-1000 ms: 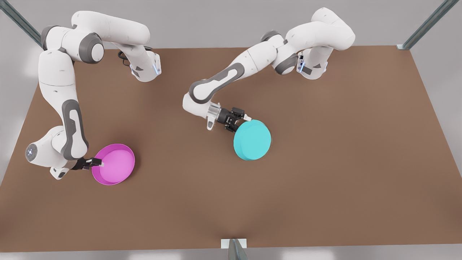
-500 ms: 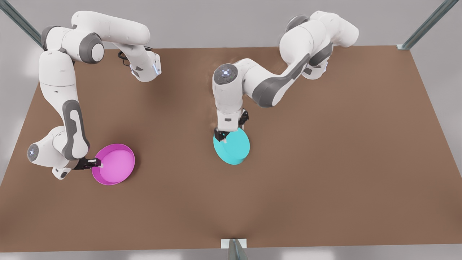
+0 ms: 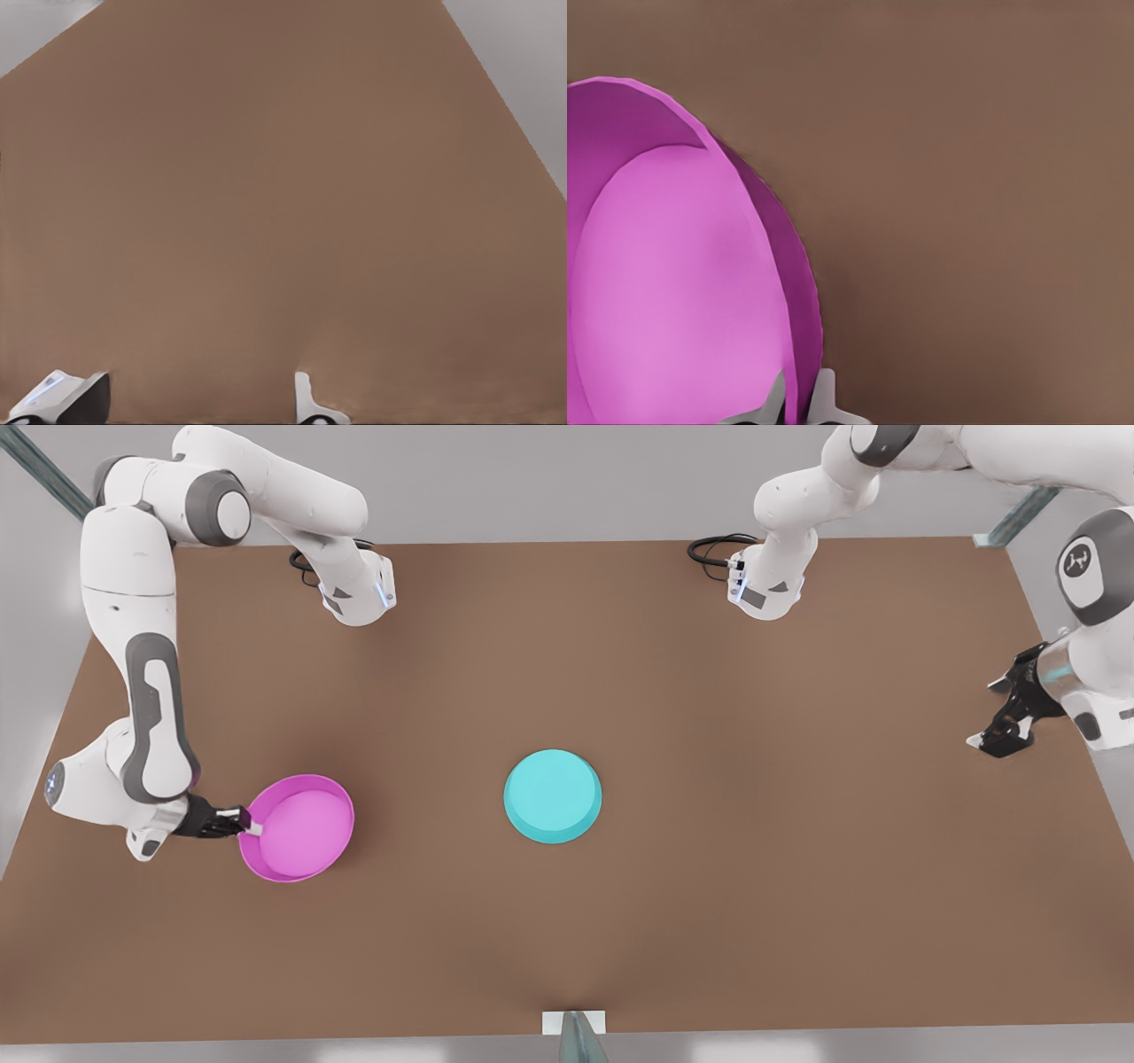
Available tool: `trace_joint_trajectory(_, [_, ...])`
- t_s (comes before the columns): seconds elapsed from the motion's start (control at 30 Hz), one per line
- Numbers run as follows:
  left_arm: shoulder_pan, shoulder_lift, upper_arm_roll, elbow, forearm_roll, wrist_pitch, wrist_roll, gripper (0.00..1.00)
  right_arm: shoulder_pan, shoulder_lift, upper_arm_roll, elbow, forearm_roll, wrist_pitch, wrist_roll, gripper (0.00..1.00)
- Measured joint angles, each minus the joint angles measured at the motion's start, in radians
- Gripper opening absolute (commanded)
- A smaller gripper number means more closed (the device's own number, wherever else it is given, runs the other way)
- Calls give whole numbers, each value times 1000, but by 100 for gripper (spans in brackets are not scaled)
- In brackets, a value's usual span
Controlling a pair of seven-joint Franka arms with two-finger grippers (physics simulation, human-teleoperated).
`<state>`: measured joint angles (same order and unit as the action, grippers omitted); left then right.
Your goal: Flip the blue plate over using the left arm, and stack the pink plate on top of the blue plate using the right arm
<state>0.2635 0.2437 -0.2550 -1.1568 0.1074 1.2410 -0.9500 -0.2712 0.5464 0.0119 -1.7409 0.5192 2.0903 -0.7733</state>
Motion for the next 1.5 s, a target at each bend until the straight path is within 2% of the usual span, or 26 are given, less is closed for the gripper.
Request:
trace_joint_trajectory(0.13, [-7, -51, 1, -40, -56, -65, 176, 100, 68, -45, 138, 12, 16, -28, 33, 21])
trace_joint_trajectory(0.3, [-4, -45, 1, -36, -77, -111, 347, 100, 393, -21, 158, 10, 21, 76, 147, 21])
trace_joint_trajectory(0.4, [-4, -50, 0, -37, -81, -121, 440, 100, 490, 6, 160, 14, 24, 146, 221, 21])
trace_joint_trajectory(0.73, [-19, -77, -2, -47, -78, -110, 682, 100, 607, 79, 162, 45, 53, 290, 406, 21])
trace_joint_trajectory(1.1, [-26, -68, -2, -46, -74, -107, 829, 100, 627, 53, 163, -37, 62, 307, 518, 21])
trace_joint_trajectory(1.13, [-26, -68, -2, -46, -74, -107, 839, 100, 627, 51, 163, -41, 61, 306, 526, 94])
trace_joint_trajectory(1.17, [-26, -67, -2, -46, -74, -107, 848, 100, 626, 47, 163, -43, 59, 304, 535, 100])
trace_joint_trajectory(1.37, [-26, -63, -2, -45, -73, -107, 891, 100, 617, 23, 162, -30, 55, 290, 578, 100])
trace_joint_trajectory(1.43, [-26, -63, -2, -45, -73, -106, 902, 100, 601, -22, 158, 11, 53, 267, 596, 100])
trace_joint_trajectory(1.5, [-26, -62, -2, -44, -74, -106, 912, 100, 550, -74, 138, 146, -7, 191, 614, 100])
